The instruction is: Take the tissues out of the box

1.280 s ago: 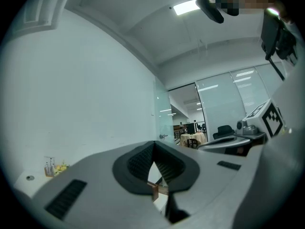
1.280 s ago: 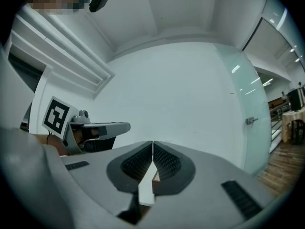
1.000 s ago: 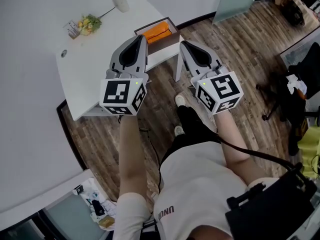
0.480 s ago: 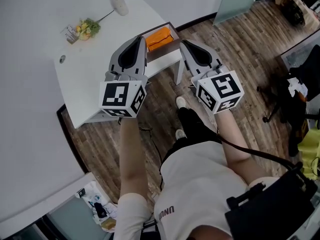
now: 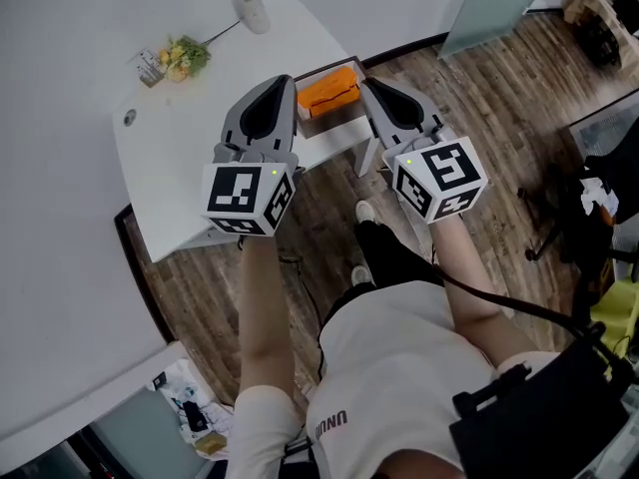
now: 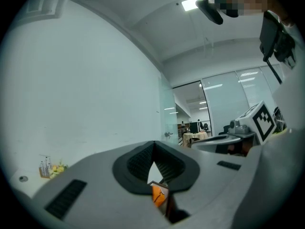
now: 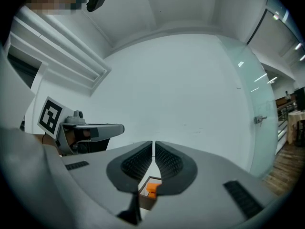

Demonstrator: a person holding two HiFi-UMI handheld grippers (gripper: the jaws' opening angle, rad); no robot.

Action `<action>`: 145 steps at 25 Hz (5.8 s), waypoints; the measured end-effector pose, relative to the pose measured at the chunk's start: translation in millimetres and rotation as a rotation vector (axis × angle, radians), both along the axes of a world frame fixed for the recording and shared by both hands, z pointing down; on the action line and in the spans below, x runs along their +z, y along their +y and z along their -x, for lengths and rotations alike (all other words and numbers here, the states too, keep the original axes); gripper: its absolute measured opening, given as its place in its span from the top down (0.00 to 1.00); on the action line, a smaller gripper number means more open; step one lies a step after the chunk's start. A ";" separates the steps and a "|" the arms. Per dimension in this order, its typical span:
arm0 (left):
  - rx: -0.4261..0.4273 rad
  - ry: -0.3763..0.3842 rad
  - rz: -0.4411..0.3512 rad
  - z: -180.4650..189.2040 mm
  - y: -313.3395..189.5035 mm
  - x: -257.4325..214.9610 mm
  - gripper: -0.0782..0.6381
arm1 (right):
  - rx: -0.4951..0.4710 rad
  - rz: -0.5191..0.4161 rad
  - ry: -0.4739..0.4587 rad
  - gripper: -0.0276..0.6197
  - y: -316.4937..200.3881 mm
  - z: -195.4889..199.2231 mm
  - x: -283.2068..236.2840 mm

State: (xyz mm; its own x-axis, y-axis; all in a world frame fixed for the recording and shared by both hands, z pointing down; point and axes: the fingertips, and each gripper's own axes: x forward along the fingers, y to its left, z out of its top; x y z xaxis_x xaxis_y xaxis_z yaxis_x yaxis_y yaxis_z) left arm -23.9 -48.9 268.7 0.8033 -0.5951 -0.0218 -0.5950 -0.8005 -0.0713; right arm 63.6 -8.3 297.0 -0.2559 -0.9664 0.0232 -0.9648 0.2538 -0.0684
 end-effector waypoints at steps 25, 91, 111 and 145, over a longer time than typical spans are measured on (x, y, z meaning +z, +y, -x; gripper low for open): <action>-0.064 -0.047 0.036 -25.8 -87.0 17.1 0.87 | -0.181 0.075 0.028 0.92 -120.1 -21.8 18.6; -0.092 -0.040 0.210 -35.3 -136.2 93.9 0.87 | -0.883 0.360 0.372 0.68 -146.2 12.5 148.3; -0.079 -0.046 0.257 -35.8 -136.9 107.2 0.87 | -1.087 0.491 0.534 0.59 -130.3 18.2 193.9; -0.090 -0.033 0.298 -28.3 -136.6 119.0 0.87 | -1.166 0.621 0.749 0.57 -123.0 13.3 236.8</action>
